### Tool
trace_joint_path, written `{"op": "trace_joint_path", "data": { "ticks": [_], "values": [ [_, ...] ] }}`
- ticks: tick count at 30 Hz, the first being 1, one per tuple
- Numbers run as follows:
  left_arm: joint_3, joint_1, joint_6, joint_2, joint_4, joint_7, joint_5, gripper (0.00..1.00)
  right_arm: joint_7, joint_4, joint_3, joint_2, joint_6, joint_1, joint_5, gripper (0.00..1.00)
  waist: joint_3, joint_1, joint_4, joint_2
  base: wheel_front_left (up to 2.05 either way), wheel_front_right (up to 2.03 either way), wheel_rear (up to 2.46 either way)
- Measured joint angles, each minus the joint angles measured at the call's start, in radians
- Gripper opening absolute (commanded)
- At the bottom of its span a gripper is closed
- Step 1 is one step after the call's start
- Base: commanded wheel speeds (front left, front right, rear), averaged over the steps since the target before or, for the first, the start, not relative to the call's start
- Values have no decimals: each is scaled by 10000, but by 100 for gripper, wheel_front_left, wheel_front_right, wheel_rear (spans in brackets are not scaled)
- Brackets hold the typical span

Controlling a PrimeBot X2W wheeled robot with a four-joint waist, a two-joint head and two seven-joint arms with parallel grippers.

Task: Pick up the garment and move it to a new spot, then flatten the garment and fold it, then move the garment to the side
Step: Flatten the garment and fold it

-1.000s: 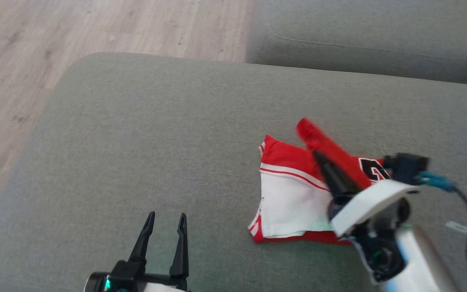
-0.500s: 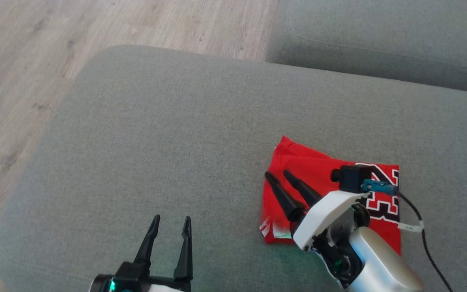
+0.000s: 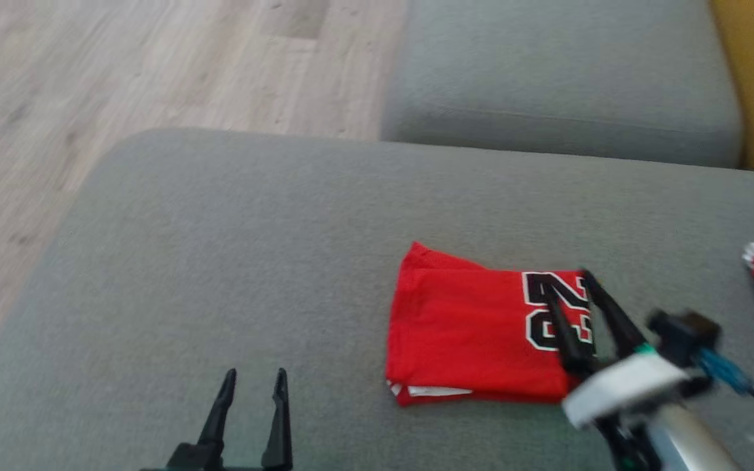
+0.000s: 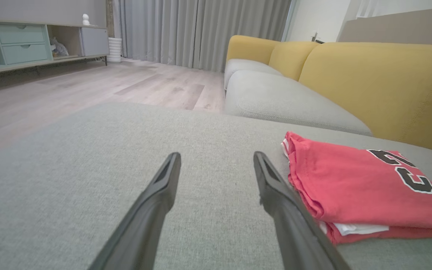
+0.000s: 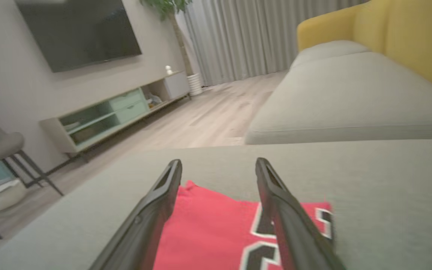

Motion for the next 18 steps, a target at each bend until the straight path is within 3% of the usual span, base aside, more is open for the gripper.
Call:
{"op": "trace_joint_path", "data": {
  "ticks": [8,18],
  "values": [
    [288,149,27,-2,-96,0,209,100,-493,2,-1358,-188,0,1625,-989,100,-381,0,-873,0,0,0,0],
    [602,707,102,-2,-40,0,393,100,-495,-876,-1613,222,0,2787,-2635,100,-716,0,-1332,0,0,0,0]
  ]
}}
